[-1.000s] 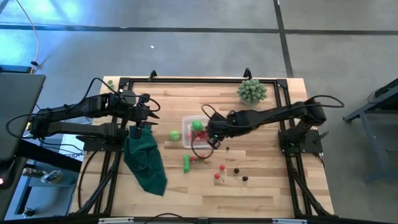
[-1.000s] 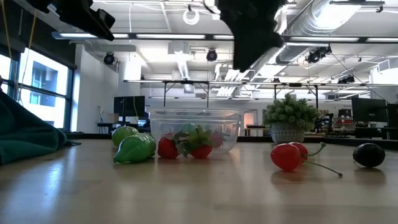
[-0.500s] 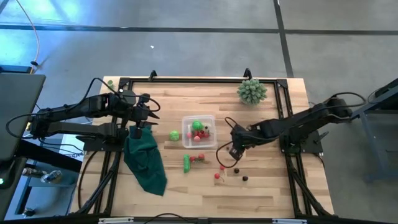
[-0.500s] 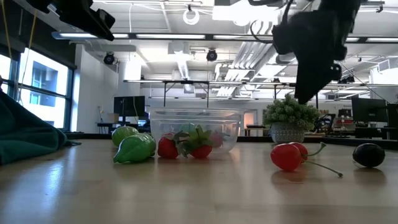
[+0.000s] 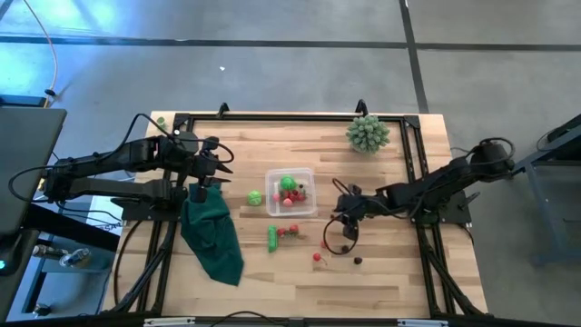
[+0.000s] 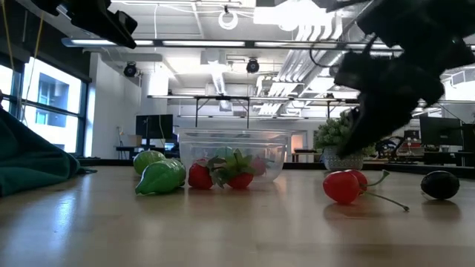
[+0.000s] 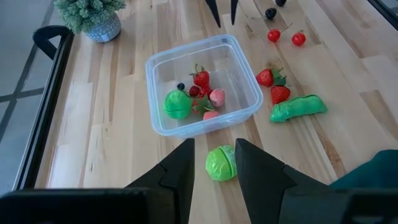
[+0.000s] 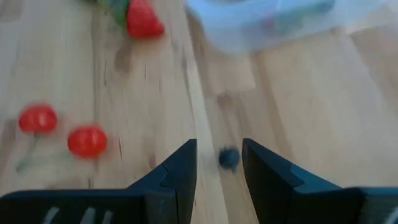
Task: Pick and placing Produce into tupperware
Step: Put the blueberry into the transparent bin, then put the blackberry into the transparent bin
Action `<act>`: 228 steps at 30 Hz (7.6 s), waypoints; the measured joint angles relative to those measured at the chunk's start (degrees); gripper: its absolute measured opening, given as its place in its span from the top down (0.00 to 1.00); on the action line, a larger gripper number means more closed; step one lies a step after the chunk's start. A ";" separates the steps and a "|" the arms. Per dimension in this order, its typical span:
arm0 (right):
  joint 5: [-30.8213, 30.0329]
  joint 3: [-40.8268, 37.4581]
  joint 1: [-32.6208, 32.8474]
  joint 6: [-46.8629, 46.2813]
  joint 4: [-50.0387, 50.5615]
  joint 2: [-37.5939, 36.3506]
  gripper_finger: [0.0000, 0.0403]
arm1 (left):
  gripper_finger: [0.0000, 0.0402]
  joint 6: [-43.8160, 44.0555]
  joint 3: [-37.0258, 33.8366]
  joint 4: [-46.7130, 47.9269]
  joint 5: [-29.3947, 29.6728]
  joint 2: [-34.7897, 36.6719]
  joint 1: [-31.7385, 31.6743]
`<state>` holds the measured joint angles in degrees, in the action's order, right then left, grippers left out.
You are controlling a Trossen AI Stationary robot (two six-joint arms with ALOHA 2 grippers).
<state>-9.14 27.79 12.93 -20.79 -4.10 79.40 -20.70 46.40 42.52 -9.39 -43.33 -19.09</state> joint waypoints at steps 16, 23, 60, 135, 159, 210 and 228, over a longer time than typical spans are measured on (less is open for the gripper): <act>-1.95 -2.93 -0.17 9.24 -3.32 0.98 0.71 | 0.74 0.01 0.00 0.00 0.00 0.02 0.00; -1.18 -2.95 -0.21 9.29 -4.76 2.47 0.71 | 0.74 0.01 -0.01 0.00 0.00 0.01 0.00; 0.65 -2.84 -1.33 7.78 -11.18 8.76 0.73 | 0.74 0.00 0.01 0.00 0.00 0.01 0.00; 6.78 45.57 -17.83 10.29 28.27 29.40 0.87 | 0.74 0.00 0.00 0.00 0.00 0.02 0.00; 9.58 45.44 -15.99 10.32 29.81 19.15 0.71 | 0.74 0.00 0.00 0.00 0.00 0.01 0.00; -5.08 1.95 33.00 -14.93 9.37 1.36 0.71 | 0.74 -0.01 -0.01 0.00 0.00 0.00 0.00; -6.94 3.02 33.51 -16.41 9.60 1.72 0.51 | 0.74 0.01 0.00 0.00 0.00 0.00 0.00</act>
<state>-16.09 30.81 46.44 -37.20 5.50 81.11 -20.69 46.40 42.52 -9.39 -43.33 -19.09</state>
